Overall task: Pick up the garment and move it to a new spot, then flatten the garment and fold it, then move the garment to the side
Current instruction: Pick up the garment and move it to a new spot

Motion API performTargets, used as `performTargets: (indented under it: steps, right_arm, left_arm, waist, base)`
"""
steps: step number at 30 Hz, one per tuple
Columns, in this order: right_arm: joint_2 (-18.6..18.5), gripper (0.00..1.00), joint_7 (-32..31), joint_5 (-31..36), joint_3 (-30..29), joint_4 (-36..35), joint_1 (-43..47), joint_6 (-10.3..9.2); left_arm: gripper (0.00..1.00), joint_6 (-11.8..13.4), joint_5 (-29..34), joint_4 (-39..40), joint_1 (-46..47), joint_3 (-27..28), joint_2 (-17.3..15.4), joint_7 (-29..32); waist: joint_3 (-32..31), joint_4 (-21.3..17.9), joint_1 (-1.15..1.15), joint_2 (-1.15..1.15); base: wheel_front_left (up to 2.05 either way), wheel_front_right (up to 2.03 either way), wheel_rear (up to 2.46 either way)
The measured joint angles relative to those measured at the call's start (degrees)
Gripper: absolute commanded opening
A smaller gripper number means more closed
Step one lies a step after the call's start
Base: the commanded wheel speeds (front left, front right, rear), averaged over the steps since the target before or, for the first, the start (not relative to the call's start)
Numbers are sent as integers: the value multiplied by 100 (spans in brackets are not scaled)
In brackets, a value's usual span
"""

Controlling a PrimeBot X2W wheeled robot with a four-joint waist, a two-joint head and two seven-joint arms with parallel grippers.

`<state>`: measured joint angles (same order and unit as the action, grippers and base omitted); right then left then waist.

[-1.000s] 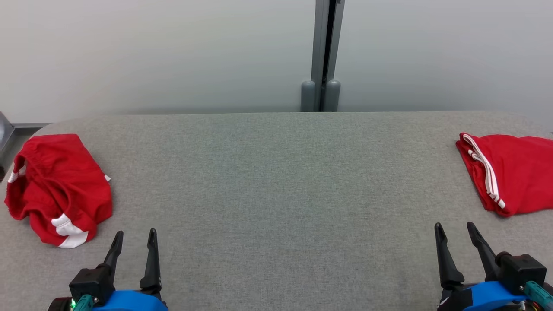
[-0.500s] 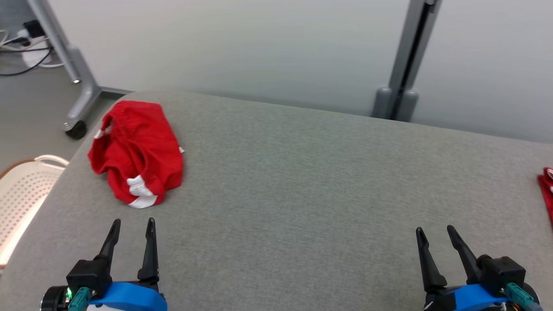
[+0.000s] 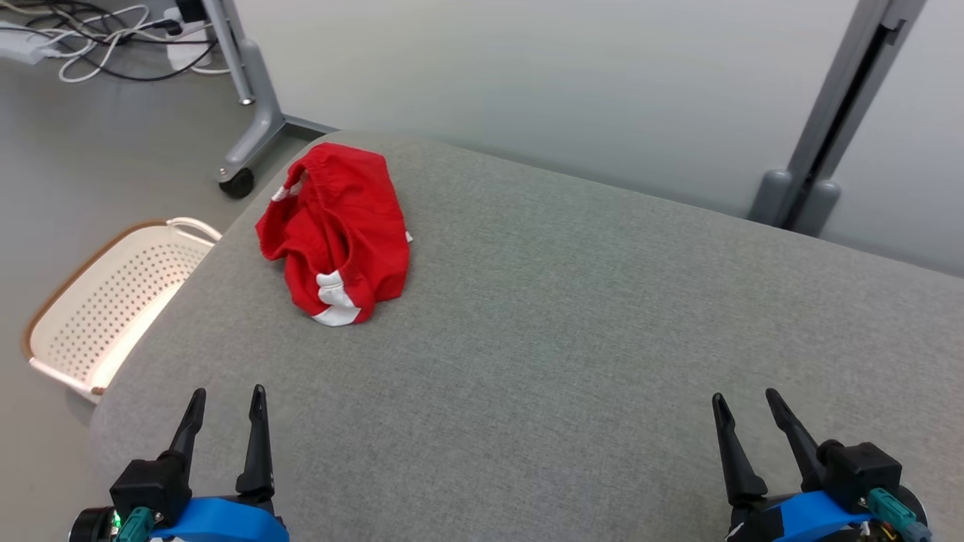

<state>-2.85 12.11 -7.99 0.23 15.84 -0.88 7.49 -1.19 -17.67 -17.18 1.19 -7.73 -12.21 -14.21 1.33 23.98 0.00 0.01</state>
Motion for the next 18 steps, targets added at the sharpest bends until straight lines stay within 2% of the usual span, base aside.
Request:
performTargets:
  steps: [8,18]
  right_arm:
    - [0,100,38,242,-51,-21,-21,0]
    - [1,100,3,330,-89,-145,-41,0]
  left_arm:
    - [100,37,-51,18,-21,9,3,-8]
    - [100,82,-92,233,-54,-16,-46,77]
  waist:
    - [76,237,0,0]
    - [106,134,0,0]
  base:
    - [0,0,0]
    - [0,0,0]
